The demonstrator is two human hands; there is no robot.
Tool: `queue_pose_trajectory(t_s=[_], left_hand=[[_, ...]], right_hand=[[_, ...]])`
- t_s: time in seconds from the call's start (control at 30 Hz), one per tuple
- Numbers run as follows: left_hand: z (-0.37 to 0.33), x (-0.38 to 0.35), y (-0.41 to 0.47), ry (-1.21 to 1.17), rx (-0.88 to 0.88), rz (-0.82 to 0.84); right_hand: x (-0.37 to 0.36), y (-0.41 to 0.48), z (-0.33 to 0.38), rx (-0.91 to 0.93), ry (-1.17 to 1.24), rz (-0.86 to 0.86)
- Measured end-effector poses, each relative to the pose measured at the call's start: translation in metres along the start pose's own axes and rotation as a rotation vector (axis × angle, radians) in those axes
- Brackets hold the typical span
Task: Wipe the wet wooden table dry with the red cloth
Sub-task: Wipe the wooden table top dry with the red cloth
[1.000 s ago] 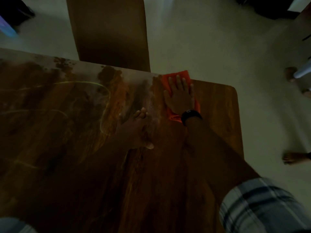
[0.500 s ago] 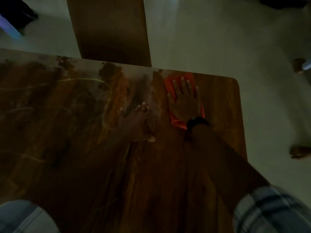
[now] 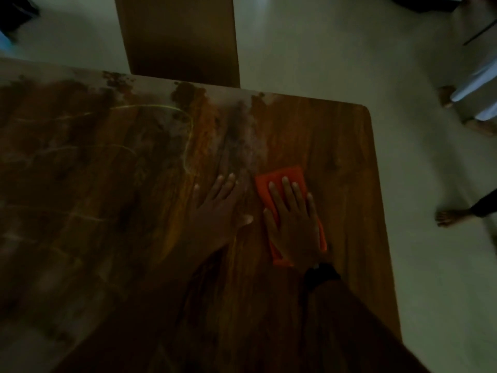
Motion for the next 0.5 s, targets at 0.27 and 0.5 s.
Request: queue_pose_trajectory(t_s=[0.27,0.5], left_hand=[[0.021,-0.020,-0.039,0.148,-0.051,0.230],[0.023,-0.026,-0.038,0.171,-0.021,0.198]], right_hand=[[-0.006,-0.050,0.013,0.045,-0.023,0.075],[-0.005,0.072,-0.008,-0.069,-0.058,0.153]])
Point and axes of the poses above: each hand's wrist, its own y-axis towards the middle knuckle, its own x-axis out of the back of the hand, z = x × y, the point moved 6 cm from there along y, towards the middle knuckle, and after that the axes turned 2 degrees about x, right-handed, at the moved point
